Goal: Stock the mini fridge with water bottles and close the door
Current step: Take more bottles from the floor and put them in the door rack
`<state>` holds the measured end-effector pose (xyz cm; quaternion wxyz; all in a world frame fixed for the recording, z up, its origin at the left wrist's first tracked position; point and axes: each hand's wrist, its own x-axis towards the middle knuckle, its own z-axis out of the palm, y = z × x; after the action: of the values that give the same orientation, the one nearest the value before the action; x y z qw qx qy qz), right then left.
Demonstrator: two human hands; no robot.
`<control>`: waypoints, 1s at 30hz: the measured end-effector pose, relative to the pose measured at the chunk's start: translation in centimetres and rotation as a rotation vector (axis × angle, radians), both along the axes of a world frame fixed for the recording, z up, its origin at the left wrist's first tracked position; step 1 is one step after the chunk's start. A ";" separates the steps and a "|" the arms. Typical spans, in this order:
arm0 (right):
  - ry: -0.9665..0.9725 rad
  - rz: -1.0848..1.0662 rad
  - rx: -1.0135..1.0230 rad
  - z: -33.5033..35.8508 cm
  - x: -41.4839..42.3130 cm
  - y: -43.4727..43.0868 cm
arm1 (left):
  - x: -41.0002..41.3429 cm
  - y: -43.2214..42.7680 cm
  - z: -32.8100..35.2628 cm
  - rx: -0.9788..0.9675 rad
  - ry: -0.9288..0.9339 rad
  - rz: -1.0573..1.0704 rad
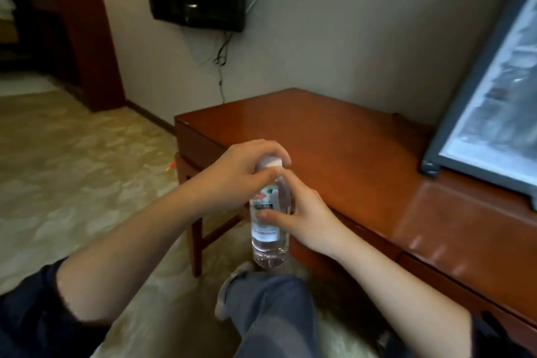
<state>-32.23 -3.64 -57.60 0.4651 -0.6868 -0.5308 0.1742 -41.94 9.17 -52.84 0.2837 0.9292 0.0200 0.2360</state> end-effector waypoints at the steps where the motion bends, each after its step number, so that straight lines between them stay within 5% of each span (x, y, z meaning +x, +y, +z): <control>1: -0.018 -0.029 0.023 0.8 0.6 -1.1 | 0.8 -0.9 0.9 -0.037 -0.028 -0.032; 9: -0.038 -0.275 0.215 5.5 5.3 -10.1 | 7.6 -8.9 5.4 -0.244 -0.140 -0.250; 16: 0.029 -0.480 0.394 9.1 7.6 -19.6 | 12.1 -16.3 4.7 -0.461 0.033 -0.581; 30: -0.072 -0.877 0.421 14.7 7.3 -36.9 | 17.5 -34.3 6.1 -0.459 0.021 -0.997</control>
<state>-24.90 -40.50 -42.94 0.6047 -0.7424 -0.2309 -0.1730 -24.41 -25.10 -46.76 0.5562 0.7426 -0.3692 0.0535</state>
